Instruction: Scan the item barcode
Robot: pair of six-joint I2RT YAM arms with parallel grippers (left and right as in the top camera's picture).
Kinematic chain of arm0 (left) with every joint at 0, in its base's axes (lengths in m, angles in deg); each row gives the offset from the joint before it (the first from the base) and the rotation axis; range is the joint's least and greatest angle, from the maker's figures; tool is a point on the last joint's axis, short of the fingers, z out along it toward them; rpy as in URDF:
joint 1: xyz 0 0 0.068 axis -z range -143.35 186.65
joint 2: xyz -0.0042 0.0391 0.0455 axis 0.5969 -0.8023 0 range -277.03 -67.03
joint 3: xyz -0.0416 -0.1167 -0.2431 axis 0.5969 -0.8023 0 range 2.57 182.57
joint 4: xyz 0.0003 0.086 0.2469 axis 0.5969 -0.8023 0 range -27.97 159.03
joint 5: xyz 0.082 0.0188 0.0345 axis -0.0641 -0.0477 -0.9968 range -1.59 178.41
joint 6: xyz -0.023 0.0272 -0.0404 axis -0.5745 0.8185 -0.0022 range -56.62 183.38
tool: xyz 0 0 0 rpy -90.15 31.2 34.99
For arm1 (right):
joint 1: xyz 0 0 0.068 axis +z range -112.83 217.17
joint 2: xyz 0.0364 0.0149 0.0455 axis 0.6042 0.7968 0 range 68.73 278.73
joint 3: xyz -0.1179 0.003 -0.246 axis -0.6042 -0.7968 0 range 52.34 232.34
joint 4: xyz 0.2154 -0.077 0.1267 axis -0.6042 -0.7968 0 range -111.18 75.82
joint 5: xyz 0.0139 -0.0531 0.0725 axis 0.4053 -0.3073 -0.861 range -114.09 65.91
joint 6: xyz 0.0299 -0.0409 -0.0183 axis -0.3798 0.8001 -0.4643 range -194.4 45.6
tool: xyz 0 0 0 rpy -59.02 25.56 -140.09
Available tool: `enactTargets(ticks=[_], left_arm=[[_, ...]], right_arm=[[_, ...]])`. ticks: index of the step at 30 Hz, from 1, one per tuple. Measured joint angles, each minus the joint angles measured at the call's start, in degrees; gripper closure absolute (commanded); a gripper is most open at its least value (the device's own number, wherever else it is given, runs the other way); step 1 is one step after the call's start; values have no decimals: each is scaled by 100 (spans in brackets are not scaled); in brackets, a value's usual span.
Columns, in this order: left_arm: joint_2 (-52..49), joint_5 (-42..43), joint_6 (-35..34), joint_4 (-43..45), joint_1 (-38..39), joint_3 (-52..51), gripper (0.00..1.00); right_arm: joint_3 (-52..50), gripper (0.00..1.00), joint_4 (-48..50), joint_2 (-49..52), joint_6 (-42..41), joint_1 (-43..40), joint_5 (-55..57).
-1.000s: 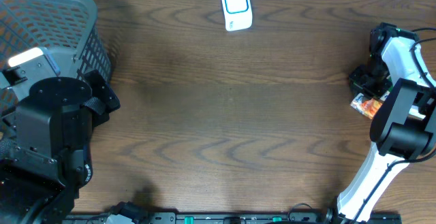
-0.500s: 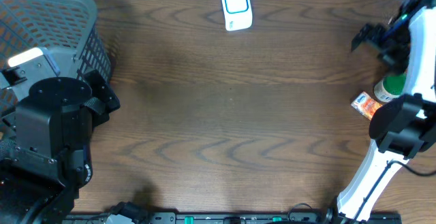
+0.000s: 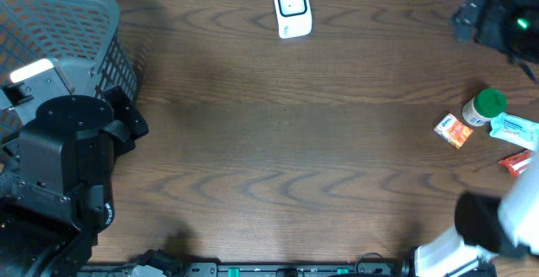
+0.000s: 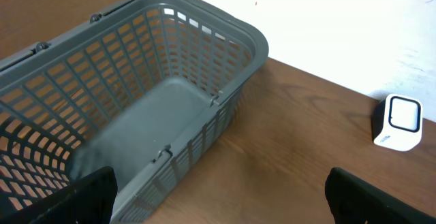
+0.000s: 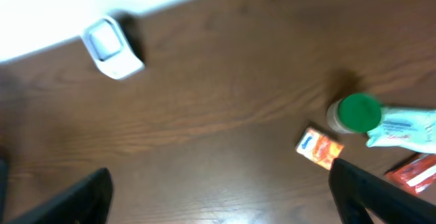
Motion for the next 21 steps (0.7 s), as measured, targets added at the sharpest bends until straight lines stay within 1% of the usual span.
enactTargets(ticks=[3, 8, 21], left_arm=[[0, 0, 0, 2, 0, 0, 2], [0, 0, 2, 0, 0, 0, 2], [0, 0, 0, 2, 0, 0, 2]], right_arm=[[33, 1, 0, -918, 103, 0, -2], [96, 1, -2, -2146, 162, 0, -2], [144, 1, -17, -4854, 223, 0, 0]])
